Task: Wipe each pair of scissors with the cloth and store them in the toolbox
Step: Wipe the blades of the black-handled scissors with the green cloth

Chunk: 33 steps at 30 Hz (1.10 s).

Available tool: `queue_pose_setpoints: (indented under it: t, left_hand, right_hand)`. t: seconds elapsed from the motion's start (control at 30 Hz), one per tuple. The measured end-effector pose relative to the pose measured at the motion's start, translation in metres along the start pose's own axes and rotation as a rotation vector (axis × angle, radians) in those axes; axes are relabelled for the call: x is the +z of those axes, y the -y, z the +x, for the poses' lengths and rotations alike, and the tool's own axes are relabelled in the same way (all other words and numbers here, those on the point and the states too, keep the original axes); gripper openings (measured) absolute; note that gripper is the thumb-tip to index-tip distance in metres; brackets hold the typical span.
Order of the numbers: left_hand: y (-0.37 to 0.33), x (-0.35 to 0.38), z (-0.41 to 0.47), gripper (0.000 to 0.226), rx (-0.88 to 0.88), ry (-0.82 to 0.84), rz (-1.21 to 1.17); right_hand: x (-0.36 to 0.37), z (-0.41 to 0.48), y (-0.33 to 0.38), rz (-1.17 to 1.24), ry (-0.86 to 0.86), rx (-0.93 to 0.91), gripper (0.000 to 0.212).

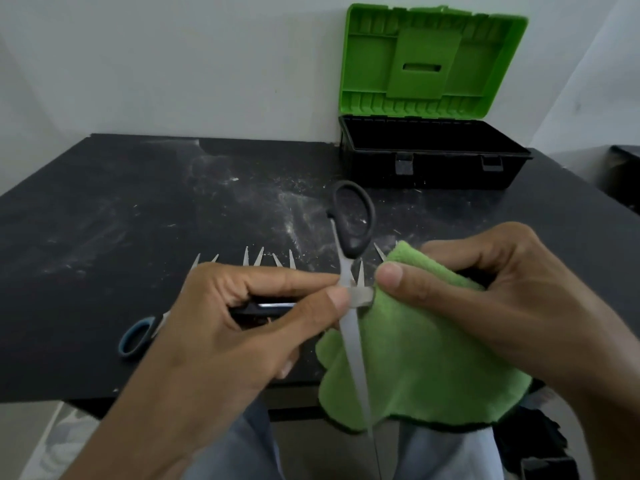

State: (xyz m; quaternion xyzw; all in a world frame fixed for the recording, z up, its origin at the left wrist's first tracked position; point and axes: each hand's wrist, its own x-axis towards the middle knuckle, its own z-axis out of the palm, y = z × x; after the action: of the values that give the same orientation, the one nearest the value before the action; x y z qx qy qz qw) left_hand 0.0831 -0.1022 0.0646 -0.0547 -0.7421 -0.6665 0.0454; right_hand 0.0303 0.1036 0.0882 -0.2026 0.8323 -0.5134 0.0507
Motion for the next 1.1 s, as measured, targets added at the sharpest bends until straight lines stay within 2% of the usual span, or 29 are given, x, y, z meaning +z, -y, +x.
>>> queue_pose_setpoints:
  t: [0.1,0.2,0.3,0.43,0.6,0.87,1.1]
  left_hand:
    - [0.001,0.002,0.001,0.014,-0.003,0.036,-0.024]
    - [0.004,-0.007,-0.001,0.018,0.004,0.008,-0.008]
    - [0.005,-0.006,-0.003,0.02,-0.021,-0.029,0.004]
    - [0.005,0.006,-0.001,0.014,-0.029,0.055,-0.008]
    - [0.004,0.0,-0.001,0.018,-0.054,0.013,-0.078]
    - [0.004,0.008,0.005,0.017,-0.01,0.036,-0.066]
    - [0.007,-0.001,0.004,0.013,0.013,0.006,-0.016]
  right_hand:
    - [0.009,0.0,0.002,0.009,0.028,-0.048,0.033]
    - [0.002,0.0,0.0,0.011,0.025,-0.013,0.031]
    - [-0.003,-0.001,-0.003,0.016,-0.001,0.043,0.043]
    - [0.004,-0.003,-0.009,0.029,0.041,0.038,0.055]
    - [-0.001,-0.005,-0.003,0.026,0.032,0.016,0.031]
    - [0.005,0.0,0.003,0.041,0.037,-0.02,0.024]
    - [-0.003,0.001,-0.001,0.0,-0.015,-0.002,0.033]
